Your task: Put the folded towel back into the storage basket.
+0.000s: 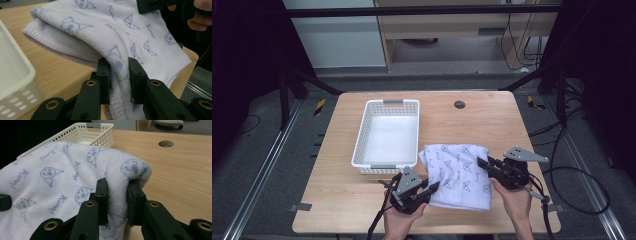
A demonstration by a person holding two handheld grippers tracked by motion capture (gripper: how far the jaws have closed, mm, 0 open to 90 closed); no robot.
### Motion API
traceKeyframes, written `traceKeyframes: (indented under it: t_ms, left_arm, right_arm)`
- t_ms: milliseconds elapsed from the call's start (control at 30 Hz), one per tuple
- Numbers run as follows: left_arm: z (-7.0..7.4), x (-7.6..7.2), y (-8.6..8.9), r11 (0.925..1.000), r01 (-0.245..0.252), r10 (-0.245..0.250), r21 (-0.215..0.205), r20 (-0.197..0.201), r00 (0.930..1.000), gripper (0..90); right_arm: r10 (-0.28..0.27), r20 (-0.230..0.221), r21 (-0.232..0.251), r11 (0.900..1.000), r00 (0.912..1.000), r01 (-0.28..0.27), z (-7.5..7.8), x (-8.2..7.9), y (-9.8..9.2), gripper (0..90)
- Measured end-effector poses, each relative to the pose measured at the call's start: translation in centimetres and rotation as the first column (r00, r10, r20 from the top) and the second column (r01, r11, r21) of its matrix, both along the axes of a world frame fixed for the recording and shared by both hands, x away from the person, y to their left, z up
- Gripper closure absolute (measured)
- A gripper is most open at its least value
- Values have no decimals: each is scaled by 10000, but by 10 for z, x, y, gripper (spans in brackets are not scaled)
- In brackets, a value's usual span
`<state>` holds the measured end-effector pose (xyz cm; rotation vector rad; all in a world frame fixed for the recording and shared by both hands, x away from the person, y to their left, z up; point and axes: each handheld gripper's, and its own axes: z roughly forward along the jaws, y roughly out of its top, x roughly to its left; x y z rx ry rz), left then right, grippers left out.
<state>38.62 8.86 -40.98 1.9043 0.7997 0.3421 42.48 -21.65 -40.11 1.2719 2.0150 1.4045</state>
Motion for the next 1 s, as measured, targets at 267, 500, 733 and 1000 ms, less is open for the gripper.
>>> traceKeyframes:
  t_ms: [267,500,733,1000]
  left_arm:
    - [21,7,17,10000,19,-16,-95,321,9995,732]
    - [39,13,31,9999,-69,74,-83,621,9980,732]
    - [57,17,38,9998,-212,213,-28,883,9959,732]
    - [79,22,47,9998,-204,199,46,1024,9945,732]
  right_arm:
    - [7,516,88,10000,9987,-12,20,3,14,743]
    - [79,913,173,9998,9958,-95,39,9,27,743]
    - [-7,1172,267,9996,9931,-24,53,15,37,743]
    - [-43,1429,505,9987,9897,-30,70,22,45,744]
